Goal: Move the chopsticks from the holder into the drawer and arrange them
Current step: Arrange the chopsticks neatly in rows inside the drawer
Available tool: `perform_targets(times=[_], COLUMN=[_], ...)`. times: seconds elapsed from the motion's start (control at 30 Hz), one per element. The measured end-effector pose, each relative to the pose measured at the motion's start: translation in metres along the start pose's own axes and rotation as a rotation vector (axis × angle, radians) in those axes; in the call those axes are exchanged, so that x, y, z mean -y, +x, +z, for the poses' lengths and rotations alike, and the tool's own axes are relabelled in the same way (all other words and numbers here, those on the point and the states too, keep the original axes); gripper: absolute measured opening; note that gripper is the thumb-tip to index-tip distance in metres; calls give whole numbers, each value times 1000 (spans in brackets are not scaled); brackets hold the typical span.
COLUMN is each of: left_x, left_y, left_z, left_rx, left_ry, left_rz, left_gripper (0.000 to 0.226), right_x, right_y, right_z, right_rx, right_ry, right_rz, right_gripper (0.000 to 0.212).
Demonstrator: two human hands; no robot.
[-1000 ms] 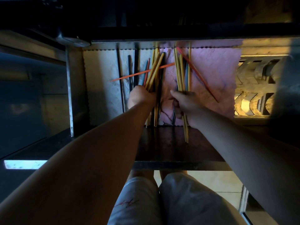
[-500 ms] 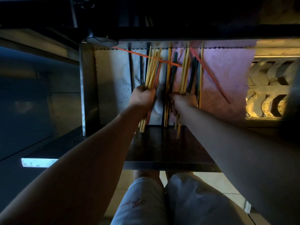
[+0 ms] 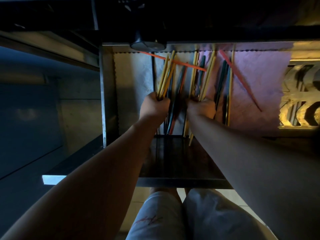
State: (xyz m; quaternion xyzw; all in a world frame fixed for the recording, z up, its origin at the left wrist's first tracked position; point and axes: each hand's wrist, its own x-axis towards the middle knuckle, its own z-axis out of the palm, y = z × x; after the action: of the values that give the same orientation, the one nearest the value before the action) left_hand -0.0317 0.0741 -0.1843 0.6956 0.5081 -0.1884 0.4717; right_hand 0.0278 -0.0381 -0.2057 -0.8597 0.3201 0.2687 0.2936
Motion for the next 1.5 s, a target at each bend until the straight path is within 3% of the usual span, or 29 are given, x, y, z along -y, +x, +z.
perform_targets(times=[0.13, 0.3, 0.4, 0.47, 0.7, 0.9, 1.1, 1.23, 1.33, 1.4, 1.5], left_x=[4, 12, 14, 13, 9, -4, -23, -35, -34, -31, -28], left_y=[-1, 0, 2, 4, 7, -4, -22, -33, -34, -35, -36], left_z=[-9, -14, -13, -10, 1, 23, 48, 52, 48, 40, 20], left_rx=[-82, -183, -165, -125, -91, -22, 75, 112, 98, 87, 68], left_ry=[233, 304, 315, 298, 188, -13, -60, 13, 50, 15, -27], left_rz=[57, 14, -13, -17, 3, -13, 64, 64, 49, 28, -41], left_gripper=[11, 14, 18, 11, 11, 15, 19, 24, 14, 9, 19], right_x=[2, 6, 7, 7, 12, 14, 19, 17, 16, 16, 19], right_y=[4, -1, -1, 0, -3, -6, -5, 0, 1, 1, -4], right_z=[-3, -20, -32, -39, -64, -88, -113, -125, -131, -134, -132], right_rx=[144, 55, 95, 145, 329, 632, 702, 734, 770, 828, 898], right_ry=[49, -110, -90, -51, 65, 195, 355, 349, 332, 317, 270], right_rz=[-8, -38, -65, -50, -6, 26, 39, 54, 102, 100, 48], right_gripper=[43, 32, 33, 22, 15, 35, 31, 40, 48, 46, 36])
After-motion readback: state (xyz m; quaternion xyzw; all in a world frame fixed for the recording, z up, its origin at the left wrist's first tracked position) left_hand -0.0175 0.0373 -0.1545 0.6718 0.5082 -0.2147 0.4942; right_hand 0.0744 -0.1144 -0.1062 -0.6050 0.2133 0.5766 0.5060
